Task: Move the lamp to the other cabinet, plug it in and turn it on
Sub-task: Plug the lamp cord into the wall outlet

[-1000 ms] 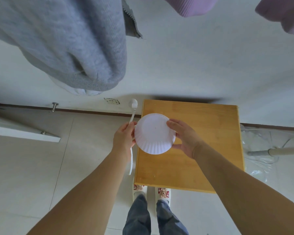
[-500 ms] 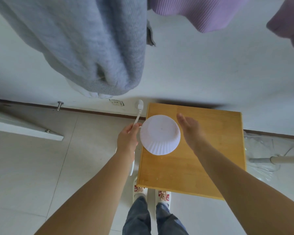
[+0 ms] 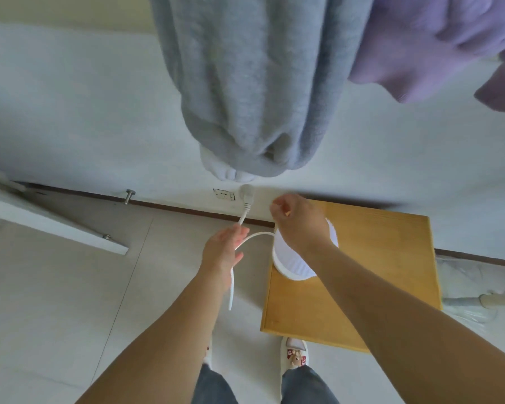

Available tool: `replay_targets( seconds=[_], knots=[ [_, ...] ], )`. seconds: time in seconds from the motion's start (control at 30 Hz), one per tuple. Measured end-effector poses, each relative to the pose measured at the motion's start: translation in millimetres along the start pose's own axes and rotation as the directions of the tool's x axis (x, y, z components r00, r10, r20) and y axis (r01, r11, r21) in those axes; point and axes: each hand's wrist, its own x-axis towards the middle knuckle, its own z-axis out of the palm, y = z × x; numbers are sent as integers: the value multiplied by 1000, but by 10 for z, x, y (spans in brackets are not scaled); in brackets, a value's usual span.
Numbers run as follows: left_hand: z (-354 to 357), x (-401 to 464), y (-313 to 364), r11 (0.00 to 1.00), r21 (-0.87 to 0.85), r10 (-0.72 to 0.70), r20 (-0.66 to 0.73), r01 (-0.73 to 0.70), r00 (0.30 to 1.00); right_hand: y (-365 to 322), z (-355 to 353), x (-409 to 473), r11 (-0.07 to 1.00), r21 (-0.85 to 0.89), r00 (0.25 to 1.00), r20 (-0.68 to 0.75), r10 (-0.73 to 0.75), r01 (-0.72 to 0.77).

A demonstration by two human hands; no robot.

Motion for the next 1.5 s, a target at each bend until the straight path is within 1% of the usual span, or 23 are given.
replay_targets(
  seconds=[0.13,0.27,0.33,0.43,0.5,0.57,0.67,0.73,0.83,0.97,1.03,1.1,1.2,1.3,1.37,1.5],
  knots=[
    [-373,60,41,999,40,-27,135,22,990,-291,333,-61,996,25,995,43,90,-91],
    [-797,147,116,990,140,-51,247,16,968,-575,720,-149,980,99,985,12,172,-172],
    [-1020,199,154,979,201,-34,279,-23,960,-721,929,-187,969,150,980,-5,199,-196],
    [-1308,257,212,938,333,-18,319,-94,948,-884,1204,-249,947,210,968,-17,251,-242],
    [-1444,291,208,911,398,-35,343,-111,939,-938,1345,-301,935,233,960,-24,280,-267],
    [-1520,339,178,897,430,-63,357,-104,932,-960,1432,-342,940,209,959,-33,283,-270],
    [-1548,423,107,902,424,-98,377,-78,921,-929,1509,-323,956,143,964,-32,263,-256],
    [-1537,511,55,901,428,-105,379,-73,920,-860,1565,-262,955,147,965,-14,263,-258],
    [-1500,770,16,906,409,-58,381,-112,923,-728,1714,-68,944,201,965,23,261,-261],
    [-1479,1196,-111,921,376,-30,341,-107,940,-530,1995,206,889,331,947,56,317,-317],
    [-1487,1440,-215,931,348,-18,343,-109,939,-412,2172,349,874,350,939,57,339,-337],
    [-1511,1711,-358,934,340,-15,347,-111,938,-295,2390,487,887,314,938,37,345,-339],
    [-1544,2223,-630,934,346,-40,350,-89,936,-72,2807,731,918,218,936,-39,349,-333],
    [-1596,2714,-946,932,342,-9,354,-121,935,135,3237,988,930,145,929,-103,354,-338],
    [-1618,2980,-1140,941,313,9,351,-127,936,274,3477,1130,939,137,935,-121,333,-317],
    [-1624,3590,-1608,962,245,30,346,-121,938,650,4071,1408,963,145,951,-181,250,-225]
  ],
)
